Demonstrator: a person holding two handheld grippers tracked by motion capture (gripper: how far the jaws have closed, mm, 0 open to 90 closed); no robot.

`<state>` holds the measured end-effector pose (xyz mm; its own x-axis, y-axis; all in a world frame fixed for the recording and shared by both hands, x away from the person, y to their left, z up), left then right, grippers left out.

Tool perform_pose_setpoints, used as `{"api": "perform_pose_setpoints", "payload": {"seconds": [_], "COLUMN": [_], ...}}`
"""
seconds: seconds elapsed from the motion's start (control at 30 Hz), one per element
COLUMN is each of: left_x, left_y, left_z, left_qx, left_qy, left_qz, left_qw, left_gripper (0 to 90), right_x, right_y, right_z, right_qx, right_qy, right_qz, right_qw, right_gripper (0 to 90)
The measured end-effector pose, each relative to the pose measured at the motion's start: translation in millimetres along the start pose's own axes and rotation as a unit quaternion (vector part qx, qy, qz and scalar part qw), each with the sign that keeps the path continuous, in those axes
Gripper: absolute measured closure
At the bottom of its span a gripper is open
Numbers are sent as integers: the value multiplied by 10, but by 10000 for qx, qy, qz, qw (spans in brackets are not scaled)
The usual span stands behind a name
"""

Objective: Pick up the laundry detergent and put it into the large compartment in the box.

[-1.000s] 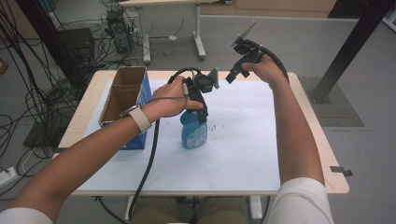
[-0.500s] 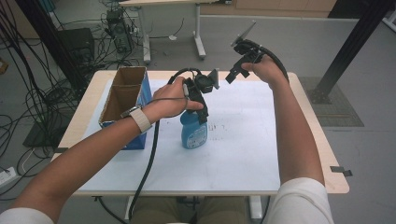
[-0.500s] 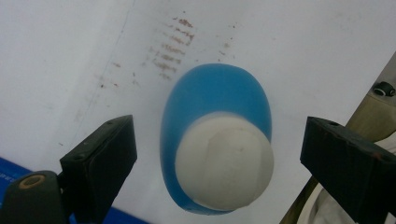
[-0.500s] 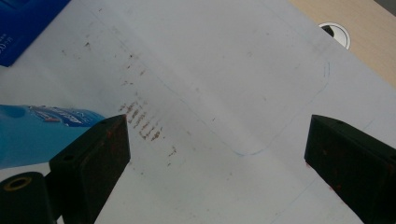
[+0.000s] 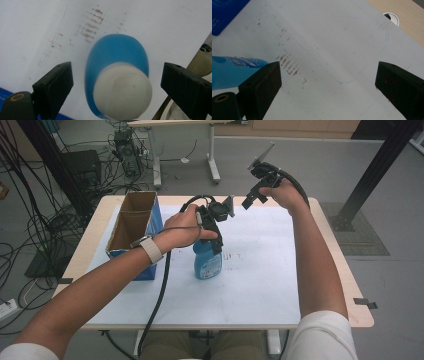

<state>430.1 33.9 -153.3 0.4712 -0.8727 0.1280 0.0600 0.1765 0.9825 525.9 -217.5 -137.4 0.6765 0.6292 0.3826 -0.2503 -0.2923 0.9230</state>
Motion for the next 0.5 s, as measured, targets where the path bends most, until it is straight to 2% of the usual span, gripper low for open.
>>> {"api": "perform_pose_setpoints", "payload": {"seconds": [0.1,0.5], "left_x": [-7,16], "left_y": [-36,-118], "left_z": [-1,4], "left_qx": [2,17], "left_qy": [37,-23], "left_qz": [10,-9], "left_qw": [10000,10000], "left_gripper": [113,128], "right_x": [7,4], "right_y": [-9,-15], "right_z": [-5,-3], "right_qx": [10,11], "right_qy": [16,15], "right_qz": [0,-7], "right_qw": [10000,10000], "right_gripper": [68,67]}}
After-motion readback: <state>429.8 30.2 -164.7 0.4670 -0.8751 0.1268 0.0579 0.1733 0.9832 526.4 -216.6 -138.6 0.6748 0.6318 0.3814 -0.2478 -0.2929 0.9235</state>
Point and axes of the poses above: each handheld gripper's, and its own axes: y roughly backward along the jaws, x roughly out of its top, z roughly to its right, the point moved 2 cm from there along -y, roughly forward along the jaws, and after that the axes turned 5 degrees about -x, right-handed, at the moved point
